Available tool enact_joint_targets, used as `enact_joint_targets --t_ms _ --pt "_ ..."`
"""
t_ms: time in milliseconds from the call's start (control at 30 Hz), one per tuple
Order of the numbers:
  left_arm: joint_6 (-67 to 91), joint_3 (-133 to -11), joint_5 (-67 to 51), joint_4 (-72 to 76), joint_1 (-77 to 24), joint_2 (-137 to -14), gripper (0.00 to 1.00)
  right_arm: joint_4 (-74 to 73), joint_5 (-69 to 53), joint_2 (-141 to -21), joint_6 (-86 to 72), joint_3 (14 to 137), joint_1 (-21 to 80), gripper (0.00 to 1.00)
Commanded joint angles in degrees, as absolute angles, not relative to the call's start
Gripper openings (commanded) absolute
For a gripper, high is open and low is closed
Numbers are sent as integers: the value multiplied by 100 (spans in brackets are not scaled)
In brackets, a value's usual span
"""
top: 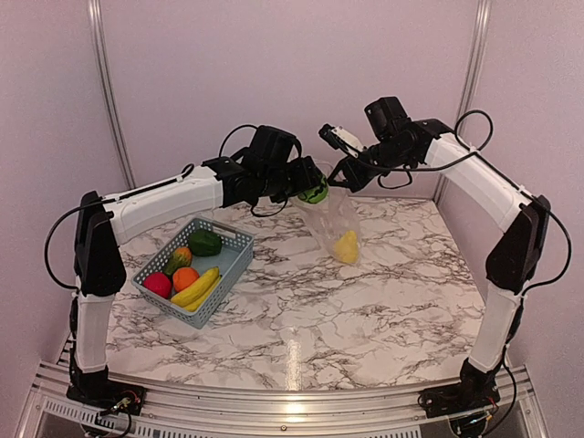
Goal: Place the food in the zip-top bag and seal the zipper
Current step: Place the fake fruit in the zipper food storage bag.
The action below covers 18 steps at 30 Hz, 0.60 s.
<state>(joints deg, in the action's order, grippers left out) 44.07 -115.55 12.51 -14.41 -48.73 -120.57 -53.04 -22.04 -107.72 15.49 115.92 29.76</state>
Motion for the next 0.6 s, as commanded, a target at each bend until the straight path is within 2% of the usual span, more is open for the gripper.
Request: enact_joint_targets --t_ms 0,167,267,333,567 --pt "4666 -12040 1411 -1886 -4891 -12308 66 -5311 -2344 -10580 1392 11808 3023 0" --pt "4382 -12147 1546 -1846 -4908 -12117 84 -5275 -2203 -10619 1347 11772 3007 0" --pt "4219 -12129 1715 -1788 -4914 -11920 90 -5249 -2196 -10664 1321 11776 2984 0" --pt "4111 -12116 1727 -1722 -4916 -11837 98 -5247 -2203 -10706 1310 11803 2969 0" --pt "3789 -12000 1432 -1452 -4914 -11471 99 -5213 -2155 -10774 1301 11819 2932 0"
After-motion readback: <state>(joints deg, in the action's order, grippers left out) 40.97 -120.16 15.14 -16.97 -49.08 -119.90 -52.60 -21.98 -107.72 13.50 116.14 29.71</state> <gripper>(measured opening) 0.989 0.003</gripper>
